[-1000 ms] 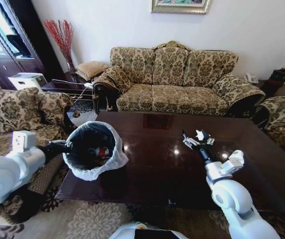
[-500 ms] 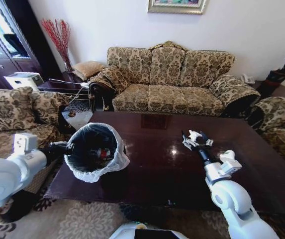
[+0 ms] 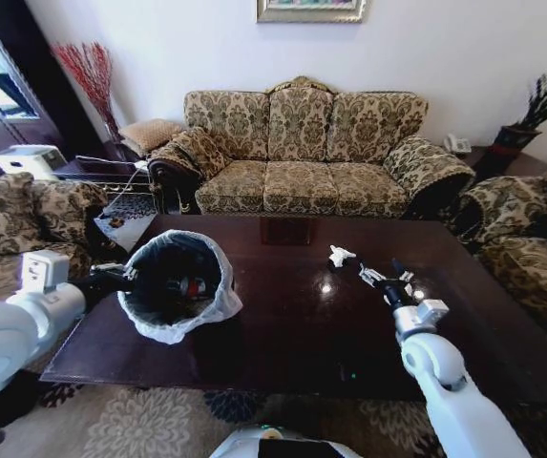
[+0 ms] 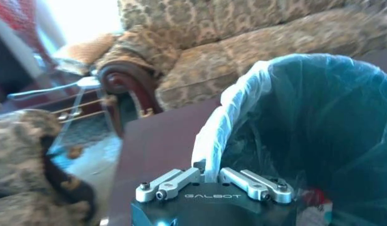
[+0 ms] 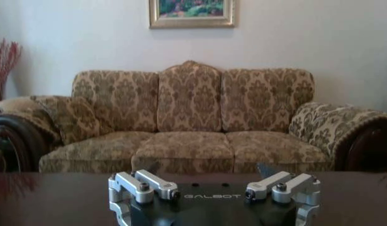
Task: Move to the front of the table and place the trash on the table into the trash bin.
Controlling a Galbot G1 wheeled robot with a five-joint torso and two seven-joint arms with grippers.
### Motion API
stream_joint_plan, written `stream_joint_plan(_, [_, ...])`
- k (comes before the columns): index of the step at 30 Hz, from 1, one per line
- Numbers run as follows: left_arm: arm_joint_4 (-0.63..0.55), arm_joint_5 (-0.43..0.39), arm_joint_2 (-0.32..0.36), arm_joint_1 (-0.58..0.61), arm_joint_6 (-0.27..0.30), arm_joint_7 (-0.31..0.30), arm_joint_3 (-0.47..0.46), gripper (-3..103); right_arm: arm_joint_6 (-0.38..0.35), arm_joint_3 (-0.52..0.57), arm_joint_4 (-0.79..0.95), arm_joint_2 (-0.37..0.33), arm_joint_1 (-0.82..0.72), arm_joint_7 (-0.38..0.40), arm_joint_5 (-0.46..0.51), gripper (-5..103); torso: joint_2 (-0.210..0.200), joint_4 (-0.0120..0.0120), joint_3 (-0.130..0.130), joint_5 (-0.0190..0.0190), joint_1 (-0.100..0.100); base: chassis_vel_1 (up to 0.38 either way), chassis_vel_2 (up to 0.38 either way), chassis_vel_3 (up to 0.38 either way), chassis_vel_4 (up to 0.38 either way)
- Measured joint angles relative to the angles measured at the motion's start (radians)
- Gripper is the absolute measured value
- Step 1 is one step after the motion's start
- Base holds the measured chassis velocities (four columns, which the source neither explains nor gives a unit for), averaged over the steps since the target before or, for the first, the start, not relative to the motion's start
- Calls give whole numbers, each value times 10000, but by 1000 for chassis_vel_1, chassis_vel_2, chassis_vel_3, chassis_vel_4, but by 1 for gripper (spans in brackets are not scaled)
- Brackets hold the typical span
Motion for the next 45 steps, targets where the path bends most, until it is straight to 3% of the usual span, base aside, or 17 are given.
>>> stream_joint_plan(3, [127, 531, 33, 23, 1, 169, -47, 0, 40, -245, -839, 58, 616, 0, -136, 100, 0, 3, 0, 13, 0, 72, 52, -2, -35])
stream_joint_plan(6, [405, 1390, 109, 81, 0, 491, -288, 0, 55, -714, -2231, 145, 1685, 28, -328, 100, 0, -11, 0, 21, 0, 0, 0, 0, 0])
stream_joint_plan(8, [434, 1326, 128, 88, 0, 527, -394, 0, 55, -843, -2642, 172, 1951, 39, -338, 100, -1, -11, 1, 28, 1, 0, 0, 0, 0])
stream_joint_plan(9, [438, 840, 143, 93, 0, 431, -555, 0, 53, -982, -3075, 218, 2239, 43, -338, 100, -1, -14, 2, 26, 1, 0, 0, 0, 0])
stream_joint_plan(11, [355, -874, 185, 44, 0, -86, -867, 0, 30, -1163, -3764, 299, 2703, 26, -339, 100, 0, -16, 1, 12, 1, 0, 0, 0, 0])
stream_joint_plan(12, [355, -874, 185, 44, 0, -86, -867, 0, 30, -1163, -3764, 299, 2703, 26, -339, 100, 0, -16, 1, 12, 1, 0, 0, 0, 0])
stream_joint_plan(15, [339, -3856, 314, -170, -3, -952, -1227, 0, 33, -1478, -5050, 459, 3602, -128, -155, 100, 0, -10, 0, 17, 0, 0, 0, 0, 0])
stream_joint_plan(16, [339, -3856, 314, -170, -3, -952, -1227, 0, 33, -1478, -5050, 459, 3602, -128, -155, 100, 0, -10, 0, 17, 0, 0, 0, 0, 0])
stream_joint_plan(18, [488, -4760, 483, -290, -3, -1172, -1269, 0, 29, -1705, -5838, 578, 4223, -383, 101, 100, 0, -13, 0, 15, 0, 0, 0, 0, 0])
stream_joint_plan(21, [614, -4776, 579, -309, -3, -1212, -1270, 0, 51, -1834, -6378, 725, 4649, -525, 117, 100, 0, -13, 1, 17, 0, 0, 0, 0, 0])
stream_joint_plan(28, [766, -3678, 724, -447, -3, -845, -669, 0, 174, -2346, -7826, 1344, 5579, -922, 43, 100, 0, -8, 0, 15, 0, 0, 0, 0, 0])
stream_joint_plan(33, [801, -3469, 735, -519, -3, -753, -456, 0, 209, -2424, -8377, 1598, 5835, -1020, -257, 102, 1, -11, 1, 16, 0, 0, 0, 0, 0])
stream_joint_plan(36, [863, -3402, 739, -539, -3, -700, -387, 0, 291, -2407, -8751, 1730, 5992, -1069, -507, 84, 1, -11, 0, 15, 0, 0, 0, 0, 0])
stream_joint_plan(38, [871, -3379, 732, -556, -3, -696, -353, 0, 292, -2405, -8751, 1726, 5992, -1080, -508, 84, 1, -11, 0, 15, 0, 0, 0, 0, 0])
stream_joint_plan(42, [856, -3223, 659, -642, -3, -669, -136, 0, 241, -2389, -8520, 1654, 5886, -1136, -521, 61, 1, -12, -1, 15, 0, 0, 0, 0, 0])
stream_joint_plan(45, [827, -3211, 638, -651, -3, -667, -114, 0, 209, -2388, -8455, 1646, 5842, -1137, -523, 61, 1, -12, 0, 16, -1, 0, 0, 0, 0])
